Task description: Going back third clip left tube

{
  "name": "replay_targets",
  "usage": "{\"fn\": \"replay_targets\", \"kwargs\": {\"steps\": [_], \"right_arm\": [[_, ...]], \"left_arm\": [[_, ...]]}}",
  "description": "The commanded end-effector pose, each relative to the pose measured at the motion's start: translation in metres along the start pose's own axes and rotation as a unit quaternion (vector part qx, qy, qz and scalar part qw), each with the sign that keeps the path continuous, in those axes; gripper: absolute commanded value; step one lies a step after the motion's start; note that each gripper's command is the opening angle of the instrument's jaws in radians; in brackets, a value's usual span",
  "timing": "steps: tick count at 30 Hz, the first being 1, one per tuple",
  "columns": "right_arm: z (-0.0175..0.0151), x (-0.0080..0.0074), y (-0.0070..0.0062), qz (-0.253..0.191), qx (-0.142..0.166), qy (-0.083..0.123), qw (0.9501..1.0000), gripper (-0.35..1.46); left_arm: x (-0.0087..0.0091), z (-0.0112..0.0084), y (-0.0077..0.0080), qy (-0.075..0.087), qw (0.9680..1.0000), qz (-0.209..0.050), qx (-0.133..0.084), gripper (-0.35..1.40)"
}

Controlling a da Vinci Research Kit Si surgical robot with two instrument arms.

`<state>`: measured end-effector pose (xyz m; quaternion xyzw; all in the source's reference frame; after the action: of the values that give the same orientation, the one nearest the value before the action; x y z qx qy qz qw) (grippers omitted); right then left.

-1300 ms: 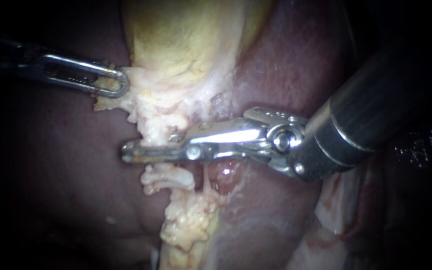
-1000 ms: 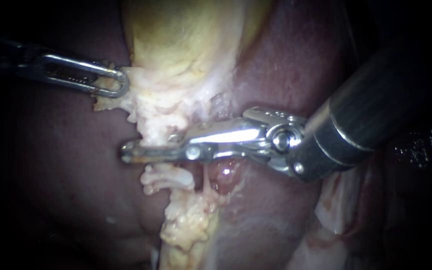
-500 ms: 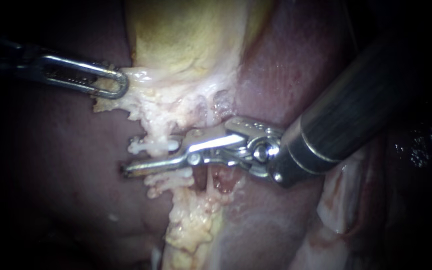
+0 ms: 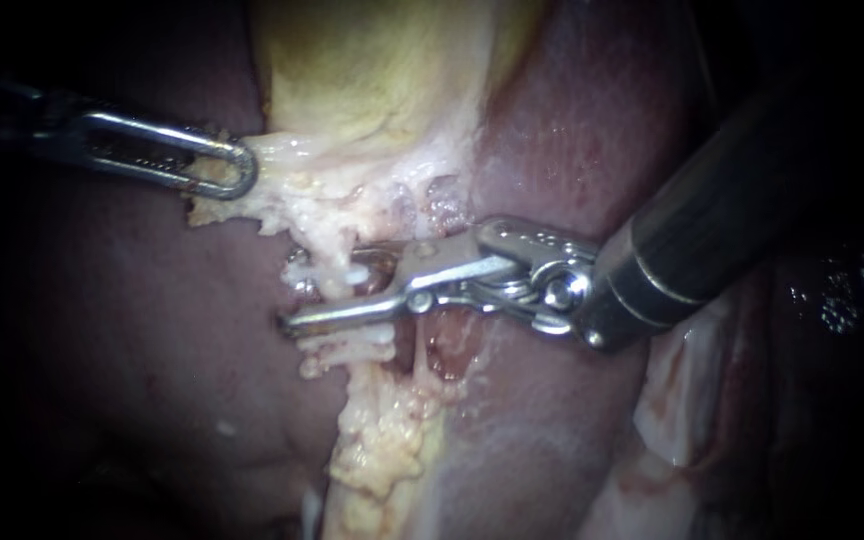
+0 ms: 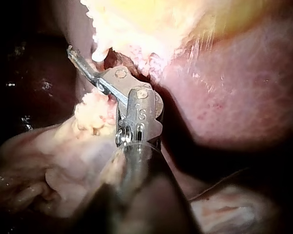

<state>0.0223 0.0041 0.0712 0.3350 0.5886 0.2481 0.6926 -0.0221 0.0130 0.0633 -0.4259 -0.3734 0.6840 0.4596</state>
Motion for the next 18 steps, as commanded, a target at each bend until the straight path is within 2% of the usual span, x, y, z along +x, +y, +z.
{"fn": "replay_targets", "kwargs": {"steps": [1,5,14,18], "right_arm": [[-0.0003,0.0000,0.0000,0.000,0.000,0.000,1.0000,0.49],[-0.0013,-0.0001,-0.0003,-0.020,0.001,-0.001,0.9998,0.49],[-0.0053,0.0009,-0.0025,-0.075,0.005,-0.008,0.9971,0.50],[-0.0073,0.0014,-0.0033,-0.094,0.000,-0.030,0.9951,0.50]], "left_arm": [[0.0000,0.0000,0.0000,0.000,1.0000,0.000,0.000,-0.35],[0.0000,-0.0001,0.0000,0.000,1.0000,0.000,0.000,-0.35],[0.0000,-0.0001,0.0000,0.000,1.0000,0.000,0.000,-0.35],[0.0000,-0.0001,0.0000,0.000,1.0000,0.000,0.000,-0.35]]}}
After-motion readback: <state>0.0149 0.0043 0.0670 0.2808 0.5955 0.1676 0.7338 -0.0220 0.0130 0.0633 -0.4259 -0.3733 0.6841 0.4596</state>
